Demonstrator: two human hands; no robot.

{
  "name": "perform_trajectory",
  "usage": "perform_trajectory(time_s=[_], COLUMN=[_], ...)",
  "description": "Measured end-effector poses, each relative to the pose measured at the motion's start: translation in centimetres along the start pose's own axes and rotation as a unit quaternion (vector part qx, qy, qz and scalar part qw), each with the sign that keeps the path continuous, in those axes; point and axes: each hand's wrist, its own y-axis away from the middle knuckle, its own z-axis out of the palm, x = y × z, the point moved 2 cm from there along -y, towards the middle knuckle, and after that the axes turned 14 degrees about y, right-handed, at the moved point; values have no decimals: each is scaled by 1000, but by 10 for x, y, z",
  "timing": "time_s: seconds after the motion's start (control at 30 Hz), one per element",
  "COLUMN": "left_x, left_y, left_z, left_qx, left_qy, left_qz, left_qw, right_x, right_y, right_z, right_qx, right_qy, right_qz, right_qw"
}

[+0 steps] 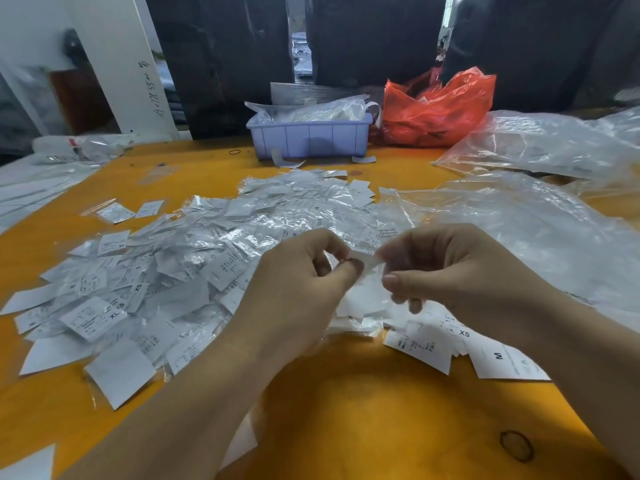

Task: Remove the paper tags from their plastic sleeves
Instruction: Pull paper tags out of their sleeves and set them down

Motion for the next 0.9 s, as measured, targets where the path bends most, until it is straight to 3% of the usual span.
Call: perform_trajectory(time_s=[0.5,0.9], left_x=[5,15], left_y=[-1,6], left_z=[-7,-1], left_qx=[50,46], left_qy=[60,-52], left_qz=[-8,9], left_qw=[997,998], right_x=[-3,-8], right_y=[0,1], right_z=[-3,0], right_qx=[42,11], right_qy=[-119,-257], right_qz=[38,86], right_qw=[991,962])
